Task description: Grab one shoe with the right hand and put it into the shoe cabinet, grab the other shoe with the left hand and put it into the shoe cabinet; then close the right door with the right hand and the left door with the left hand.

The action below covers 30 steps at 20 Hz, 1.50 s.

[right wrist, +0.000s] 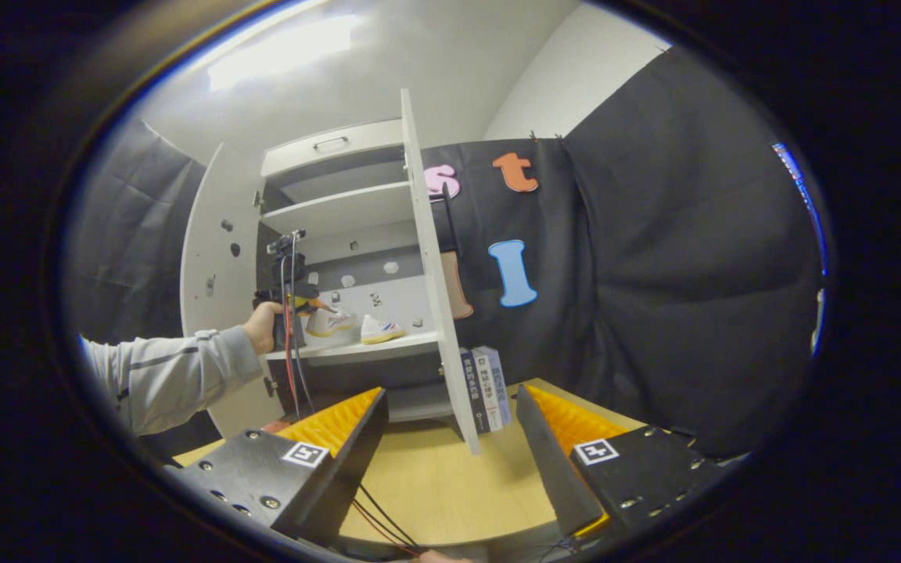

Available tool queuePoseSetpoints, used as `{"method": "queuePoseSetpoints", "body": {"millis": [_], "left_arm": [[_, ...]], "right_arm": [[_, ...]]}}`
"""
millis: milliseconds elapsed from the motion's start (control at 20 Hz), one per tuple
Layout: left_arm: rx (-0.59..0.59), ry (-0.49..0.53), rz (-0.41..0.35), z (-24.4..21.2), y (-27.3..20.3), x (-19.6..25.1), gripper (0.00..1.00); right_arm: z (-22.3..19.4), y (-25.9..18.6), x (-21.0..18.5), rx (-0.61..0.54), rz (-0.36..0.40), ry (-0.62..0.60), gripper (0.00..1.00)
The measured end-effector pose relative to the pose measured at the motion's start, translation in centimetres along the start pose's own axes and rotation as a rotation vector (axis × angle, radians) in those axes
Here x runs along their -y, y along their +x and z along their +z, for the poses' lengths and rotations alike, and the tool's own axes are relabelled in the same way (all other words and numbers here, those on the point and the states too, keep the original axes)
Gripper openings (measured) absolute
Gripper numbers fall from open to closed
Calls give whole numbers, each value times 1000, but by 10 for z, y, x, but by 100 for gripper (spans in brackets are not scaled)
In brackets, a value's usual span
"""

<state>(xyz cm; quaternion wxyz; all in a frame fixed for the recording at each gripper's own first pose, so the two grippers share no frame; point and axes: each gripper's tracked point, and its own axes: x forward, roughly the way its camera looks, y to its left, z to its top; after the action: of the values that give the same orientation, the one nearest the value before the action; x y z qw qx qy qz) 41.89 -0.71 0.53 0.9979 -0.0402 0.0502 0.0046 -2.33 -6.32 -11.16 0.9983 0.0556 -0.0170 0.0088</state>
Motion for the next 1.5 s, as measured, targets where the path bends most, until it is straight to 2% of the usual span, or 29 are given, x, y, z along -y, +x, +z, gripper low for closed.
{"method": "queuePoseSetpoints", "body": {"millis": [150, 250, 350, 400, 450, 500, 550, 600, 650, 750, 850, 1150, 1250, 1350, 1500], "left_arm": [[7, -6, 59, -3, 17, -13, 0], [-28, -4, 71, -14, 22, -18, 0], [-61, -12, 66, -25, 24, -16, 4], [-86, -5, 91, -29, 22, -19, 7], [-61, 35, 95, -28, 23, -25, 29], [-40, 72, 88, -22, 23, -25, 36], [-62, 125, 95, -26, 23, -28, 63], [-71, 171, 104, -24, 17, -31, 69], [-64, 200, 113, -20, 19, -34, 82], [-86, 231, 126, -20, 9, -37, 99], [-85, 247, 147, -15, 0, -45, 98], [-135, 258, 101, -24, -1, -38, 96], [-191, 209, 71, -36, -2, -32, 93], [-248, 229, 103, -45, -7, -41, 93], [-203, 203, 81, -27, -18, -34, 94]], "right_arm": [[-1, 0, 16, 3, -30, 5, 98], [-3, 2, 22, 1, -39, 27, 98], [-4, 2, 26, -3, -45, 46, 98], [-4, 2, 28, -1, -51, 53, 98], [-3, 1, 29, 4, -54, 57, 98], [-2, 1, 28, 6, -57, 55, 98], [-2, 1, 28, 7, -57, 51, 98], [-1, -1, 27, 9, -58, 46, 98], [0, -2, 26, 13, -57, 41, 98], [3, -5, 23, 19, -55, 34, 98], [5, -6, 17, 23, -45, 27, 98], [5, -7, 4, 21, -41, 22, 98], [3, -4, 1, 12, -39, 13, 98], [3, -2, -6, 8, -22, 22, 98], [1, 1, -7, 3, -23, 14, 98]]}}
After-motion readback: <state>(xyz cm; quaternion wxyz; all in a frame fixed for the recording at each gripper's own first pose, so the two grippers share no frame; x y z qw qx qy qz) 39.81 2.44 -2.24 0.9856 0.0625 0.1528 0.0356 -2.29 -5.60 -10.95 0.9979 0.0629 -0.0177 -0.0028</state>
